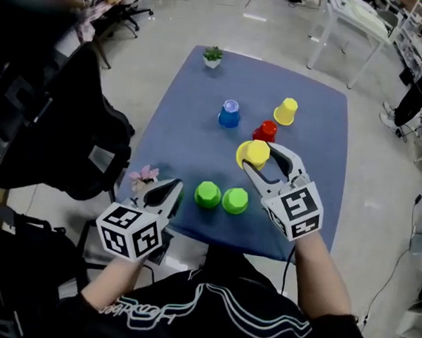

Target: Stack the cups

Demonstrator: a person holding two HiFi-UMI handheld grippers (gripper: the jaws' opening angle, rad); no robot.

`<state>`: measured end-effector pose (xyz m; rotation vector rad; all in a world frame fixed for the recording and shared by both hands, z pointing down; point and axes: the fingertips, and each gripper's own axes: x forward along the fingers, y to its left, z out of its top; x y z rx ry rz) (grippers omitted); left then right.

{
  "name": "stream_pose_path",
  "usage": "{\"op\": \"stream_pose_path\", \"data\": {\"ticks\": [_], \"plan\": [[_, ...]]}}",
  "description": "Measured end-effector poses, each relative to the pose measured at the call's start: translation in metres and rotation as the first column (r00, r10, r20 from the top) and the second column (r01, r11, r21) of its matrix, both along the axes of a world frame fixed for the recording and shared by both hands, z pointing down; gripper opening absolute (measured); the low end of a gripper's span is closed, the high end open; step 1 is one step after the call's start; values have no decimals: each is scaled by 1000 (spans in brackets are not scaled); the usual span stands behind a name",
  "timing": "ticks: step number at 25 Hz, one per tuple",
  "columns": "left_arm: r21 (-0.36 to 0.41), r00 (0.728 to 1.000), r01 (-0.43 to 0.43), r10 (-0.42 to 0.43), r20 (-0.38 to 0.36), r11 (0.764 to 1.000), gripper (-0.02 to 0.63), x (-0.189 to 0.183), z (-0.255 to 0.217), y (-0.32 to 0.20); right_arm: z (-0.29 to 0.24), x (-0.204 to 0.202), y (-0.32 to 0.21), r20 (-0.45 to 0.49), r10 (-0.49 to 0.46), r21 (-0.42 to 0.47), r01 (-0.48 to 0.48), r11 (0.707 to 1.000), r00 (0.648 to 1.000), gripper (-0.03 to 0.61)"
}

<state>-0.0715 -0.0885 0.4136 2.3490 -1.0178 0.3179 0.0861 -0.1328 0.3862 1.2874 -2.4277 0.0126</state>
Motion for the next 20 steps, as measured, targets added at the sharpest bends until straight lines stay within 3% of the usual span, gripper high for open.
{"op": "stream_pose_path", "data": {"ticks": [20], "plan": [[-22, 998, -67, 66, -11, 998, 26, 17, 11, 26, 55, 55, 80, 12, 160, -122, -157, 980, 987, 258]]}}
